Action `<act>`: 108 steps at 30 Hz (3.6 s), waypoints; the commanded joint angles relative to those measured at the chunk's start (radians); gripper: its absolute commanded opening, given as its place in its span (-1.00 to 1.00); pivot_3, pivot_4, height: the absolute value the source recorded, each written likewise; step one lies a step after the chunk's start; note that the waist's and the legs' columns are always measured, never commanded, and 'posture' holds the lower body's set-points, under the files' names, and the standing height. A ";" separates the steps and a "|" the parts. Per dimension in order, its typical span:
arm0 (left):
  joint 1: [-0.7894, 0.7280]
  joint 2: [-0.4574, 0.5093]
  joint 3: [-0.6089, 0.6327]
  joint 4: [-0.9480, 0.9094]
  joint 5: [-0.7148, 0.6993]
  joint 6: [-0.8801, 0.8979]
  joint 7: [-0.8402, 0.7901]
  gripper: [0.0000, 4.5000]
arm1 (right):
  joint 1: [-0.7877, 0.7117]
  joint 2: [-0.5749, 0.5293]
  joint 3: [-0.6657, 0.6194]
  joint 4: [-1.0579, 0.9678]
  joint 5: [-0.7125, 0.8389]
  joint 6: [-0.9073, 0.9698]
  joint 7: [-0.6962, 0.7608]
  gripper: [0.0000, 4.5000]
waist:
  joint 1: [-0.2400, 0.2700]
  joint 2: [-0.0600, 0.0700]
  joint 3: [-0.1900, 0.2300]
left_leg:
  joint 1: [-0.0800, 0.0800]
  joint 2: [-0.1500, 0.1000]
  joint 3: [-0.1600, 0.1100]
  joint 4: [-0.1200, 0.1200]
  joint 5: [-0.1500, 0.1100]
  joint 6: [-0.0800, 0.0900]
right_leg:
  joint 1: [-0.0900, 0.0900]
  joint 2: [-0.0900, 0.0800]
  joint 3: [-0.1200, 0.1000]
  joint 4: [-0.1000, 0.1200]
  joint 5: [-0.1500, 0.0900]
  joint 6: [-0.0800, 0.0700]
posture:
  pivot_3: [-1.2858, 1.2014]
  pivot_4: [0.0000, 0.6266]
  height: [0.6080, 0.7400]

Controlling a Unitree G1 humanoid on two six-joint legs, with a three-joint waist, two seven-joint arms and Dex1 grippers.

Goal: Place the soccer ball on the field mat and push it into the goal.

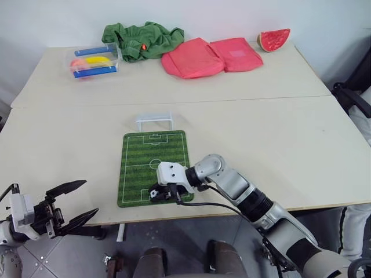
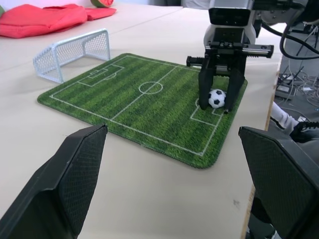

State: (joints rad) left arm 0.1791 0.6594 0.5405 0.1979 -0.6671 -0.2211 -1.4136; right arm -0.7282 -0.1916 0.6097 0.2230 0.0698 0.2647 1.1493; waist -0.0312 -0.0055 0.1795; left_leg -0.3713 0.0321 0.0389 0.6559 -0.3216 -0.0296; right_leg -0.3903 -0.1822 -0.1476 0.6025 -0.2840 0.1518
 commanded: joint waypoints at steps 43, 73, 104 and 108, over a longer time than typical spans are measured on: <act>-0.099 -0.004 -0.039 0.008 0.000 0.019 0.020 1.00 | 0.094 -0.052 -0.078 -0.414 0.120 0.282 -0.056 -0.99 | -0.002 -0.001 0.000 | 0.000 0.000 0.004 0.001 -0.001 0.001 | -0.003 0.000 0.004 0.003 0.000 0.000 | 0.03 -0.52 1.00; -0.164 0.018 -0.045 0.036 0.012 0.034 0.027 1.00 | -0.169 0.112 -0.385 0.117 0.157 0.197 -0.344 -0.99 | 0.001 -0.001 0.000 | 0.000 0.000 0.005 0.001 -0.002 0.001 | -0.004 0.000 0.005 0.004 0.000 0.000 | 0.03 -0.52 1.00; -0.167 0.031 0.156 0.126 0.064 0.092 0.452 1.00 | 0.193 -0.430 -0.611 0.159 0.276 -0.297 0.241 1.00 | -0.001 -0.002 0.000 | 0.002 0.001 0.013 -0.002 -0.003 0.001 | -0.006 0.000 0.007 -0.001 0.000 0.000 | 0.03 -0.52 1.00; -0.136 0.023 0.167 0.113 0.060 0.106 0.471 1.00 | 0.171 -0.449 -0.631 0.269 0.261 -0.361 0.270 1.00 | 0.001 -0.002 0.000 | 0.002 0.001 0.013 -0.001 -0.003 0.001 | -0.005 0.000 0.007 -0.001 0.000 0.000 | 0.03 -0.52 1.00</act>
State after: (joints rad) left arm 0.0376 0.6798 0.6704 0.3343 -0.5859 -0.1105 -0.9527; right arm -0.5398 -0.6252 0.0120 0.4779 0.3203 -0.0599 1.4014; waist -0.0298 -0.0079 0.1798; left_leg -0.3692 0.0332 0.0517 0.6552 -0.3241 -0.0282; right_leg -0.3951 -0.1822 -0.1406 0.6021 -0.2838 0.1521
